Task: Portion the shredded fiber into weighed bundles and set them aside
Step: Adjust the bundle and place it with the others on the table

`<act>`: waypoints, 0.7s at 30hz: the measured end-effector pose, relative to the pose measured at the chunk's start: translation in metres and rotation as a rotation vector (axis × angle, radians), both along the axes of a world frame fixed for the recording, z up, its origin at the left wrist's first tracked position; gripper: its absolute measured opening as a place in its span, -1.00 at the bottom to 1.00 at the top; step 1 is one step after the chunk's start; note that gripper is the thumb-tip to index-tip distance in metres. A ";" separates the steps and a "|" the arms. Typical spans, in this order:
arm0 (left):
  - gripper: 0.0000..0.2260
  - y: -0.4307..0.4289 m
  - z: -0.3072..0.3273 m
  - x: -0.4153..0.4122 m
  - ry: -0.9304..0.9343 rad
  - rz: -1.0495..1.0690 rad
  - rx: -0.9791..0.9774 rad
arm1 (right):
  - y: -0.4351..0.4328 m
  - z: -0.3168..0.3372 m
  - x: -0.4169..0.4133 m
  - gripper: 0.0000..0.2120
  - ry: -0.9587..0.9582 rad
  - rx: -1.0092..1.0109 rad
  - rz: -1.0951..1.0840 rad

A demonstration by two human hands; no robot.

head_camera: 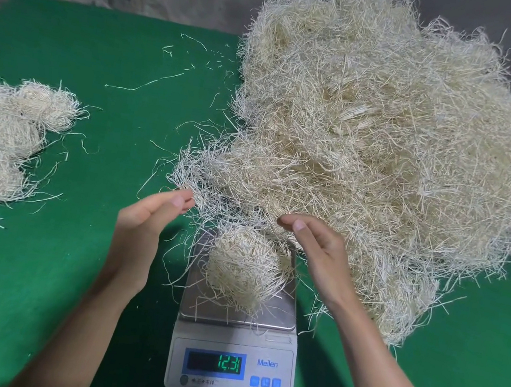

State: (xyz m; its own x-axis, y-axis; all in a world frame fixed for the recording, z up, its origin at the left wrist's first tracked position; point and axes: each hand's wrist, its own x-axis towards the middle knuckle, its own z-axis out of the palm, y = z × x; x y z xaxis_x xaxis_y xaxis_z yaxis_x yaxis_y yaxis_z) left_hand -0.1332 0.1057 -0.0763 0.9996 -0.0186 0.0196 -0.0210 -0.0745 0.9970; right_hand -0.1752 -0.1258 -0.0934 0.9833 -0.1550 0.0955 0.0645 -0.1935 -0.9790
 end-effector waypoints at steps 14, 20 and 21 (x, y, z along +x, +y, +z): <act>-0.85 -0.011 -0.021 0.003 0.098 -0.072 0.319 | 0.006 -0.005 -0.001 -0.18 0.215 -0.370 0.213; -0.56 -0.038 -0.049 -0.003 0.189 -0.303 0.692 | 0.037 -0.039 -0.002 0.16 0.329 -0.787 0.270; -0.56 -0.038 -0.045 -0.004 0.188 -0.270 0.530 | 0.036 -0.043 0.000 0.07 0.277 -0.775 0.237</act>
State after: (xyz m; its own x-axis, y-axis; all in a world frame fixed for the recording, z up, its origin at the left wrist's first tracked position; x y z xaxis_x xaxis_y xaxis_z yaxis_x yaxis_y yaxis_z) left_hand -0.1372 0.0676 -0.1218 0.9437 -0.2304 -0.2376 0.0641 -0.5771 0.8142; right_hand -0.1756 -0.0894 -0.1361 0.9850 0.0678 -0.1589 -0.0338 -0.8264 -0.5621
